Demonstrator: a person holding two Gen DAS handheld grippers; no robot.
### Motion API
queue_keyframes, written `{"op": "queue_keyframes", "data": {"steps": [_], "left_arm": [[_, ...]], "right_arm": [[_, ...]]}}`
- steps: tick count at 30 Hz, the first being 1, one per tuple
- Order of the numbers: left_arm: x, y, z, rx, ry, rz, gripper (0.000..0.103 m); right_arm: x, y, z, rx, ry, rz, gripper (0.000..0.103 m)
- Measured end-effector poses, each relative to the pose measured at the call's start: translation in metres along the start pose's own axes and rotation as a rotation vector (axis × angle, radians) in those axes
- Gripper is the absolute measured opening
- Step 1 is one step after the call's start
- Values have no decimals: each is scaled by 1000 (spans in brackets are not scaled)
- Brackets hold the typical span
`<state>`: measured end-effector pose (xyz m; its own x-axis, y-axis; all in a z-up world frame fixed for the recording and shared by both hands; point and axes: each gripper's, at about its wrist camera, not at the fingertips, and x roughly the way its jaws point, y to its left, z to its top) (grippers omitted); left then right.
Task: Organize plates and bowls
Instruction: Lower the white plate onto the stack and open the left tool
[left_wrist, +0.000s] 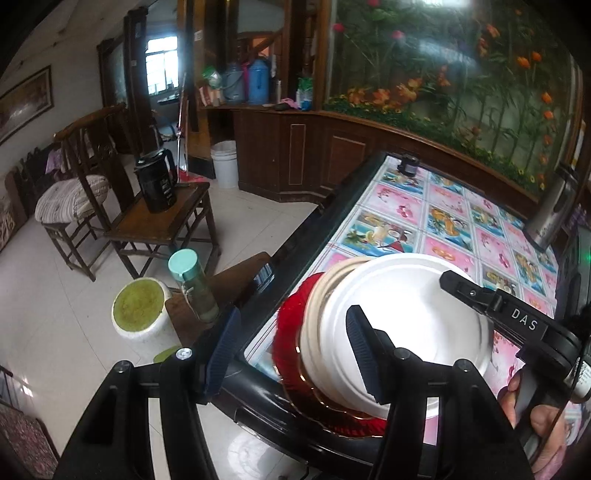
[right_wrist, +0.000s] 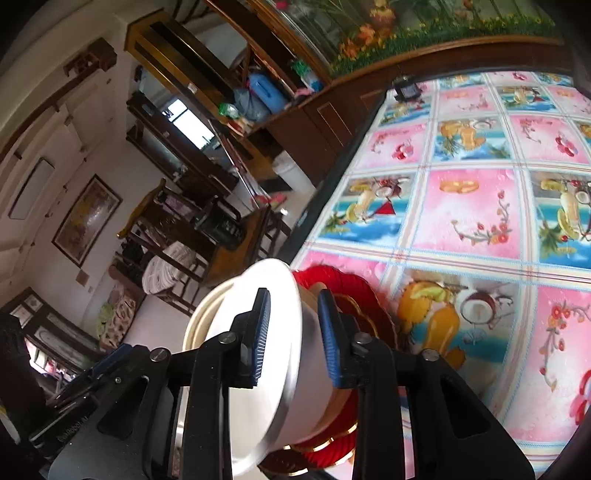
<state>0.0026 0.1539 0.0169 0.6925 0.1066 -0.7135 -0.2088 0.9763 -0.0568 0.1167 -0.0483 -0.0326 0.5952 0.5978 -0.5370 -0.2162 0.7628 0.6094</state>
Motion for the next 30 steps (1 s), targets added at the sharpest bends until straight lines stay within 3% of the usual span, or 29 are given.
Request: {"op": "queue_keyframes", "data": {"steps": [4,8,15,20,21,24,30], "left_arm": [[7,10,0,-40,21,-26,60],[13,21,1,-66,36,-24,60],[14,49,7,-150,23,0,60],[24,43,6,-127,48,-5,60],[26,44,6,-130,49,-1,60],[33,48,8,-147,63,10,60],[21,42,8,-137,48,-18,60]], "right_arm": [[5,-7,0,20,-7,55,14],[17,-30,0,176,40,179,13],[29,-38,-6,222,34,198,13],[29,-22,-10,125,8,115,13],[27,-19,-11,104,2,93,17],[21,-16,-8,64,2,56,46],[-2,-19,3,54,-58,74,47]]}}
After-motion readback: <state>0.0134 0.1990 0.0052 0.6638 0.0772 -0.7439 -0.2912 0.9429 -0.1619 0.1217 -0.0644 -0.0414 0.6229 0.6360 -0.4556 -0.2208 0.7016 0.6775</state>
